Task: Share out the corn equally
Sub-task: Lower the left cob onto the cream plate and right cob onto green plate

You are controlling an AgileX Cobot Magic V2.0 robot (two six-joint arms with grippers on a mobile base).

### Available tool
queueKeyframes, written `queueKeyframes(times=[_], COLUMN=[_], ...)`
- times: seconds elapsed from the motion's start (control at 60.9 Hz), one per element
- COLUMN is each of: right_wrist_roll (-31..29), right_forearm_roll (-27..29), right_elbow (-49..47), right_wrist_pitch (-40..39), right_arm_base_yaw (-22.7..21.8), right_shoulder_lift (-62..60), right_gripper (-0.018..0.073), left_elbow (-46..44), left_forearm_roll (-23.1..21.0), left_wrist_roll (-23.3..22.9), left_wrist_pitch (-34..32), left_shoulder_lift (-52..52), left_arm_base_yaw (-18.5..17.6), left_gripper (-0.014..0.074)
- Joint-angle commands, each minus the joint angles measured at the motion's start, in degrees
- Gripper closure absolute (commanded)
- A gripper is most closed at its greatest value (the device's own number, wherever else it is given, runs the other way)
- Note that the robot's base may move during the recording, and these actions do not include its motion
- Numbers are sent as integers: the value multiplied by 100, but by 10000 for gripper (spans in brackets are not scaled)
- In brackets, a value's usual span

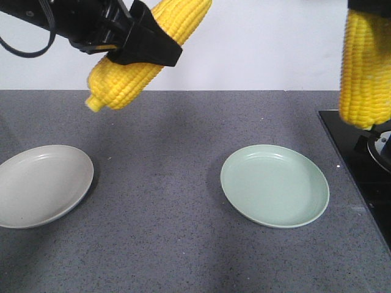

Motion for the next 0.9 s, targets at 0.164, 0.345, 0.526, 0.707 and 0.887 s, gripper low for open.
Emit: queueKeyframes(times=[0.164, 0.345, 0.526, 0.707, 0.887], right_wrist_roll=[-136, -136, -162, -170, -170], right_forearm_roll=[523, 493, 325, 323, 299], right_elbow=[-161, -161, -161, -161, -161], right_wrist_pitch=[-21, 258, 519, 656, 721], right_arm_base_yaw=[-24, -24, -24, -24, -24], right_shoulder_lift=[1197, 2337, 3366, 3782, 3875], right_gripper=[564, 564, 562, 547, 495], left_elbow=[-144, 292, 1164, 1830, 2289], left_forearm_roll=[1350, 2231, 2379, 2379, 2409], left_wrist_roll=[-399, -730, -796, -802, -802], left_wrist_pitch=[-82, -172, -497, -829, -1025], left_shoulder_lift=[-194, -194, -194, -194, -194], left_arm_base_yaw=[3, 14, 201, 418, 634], left_gripper=[602, 602, 602, 602, 602])
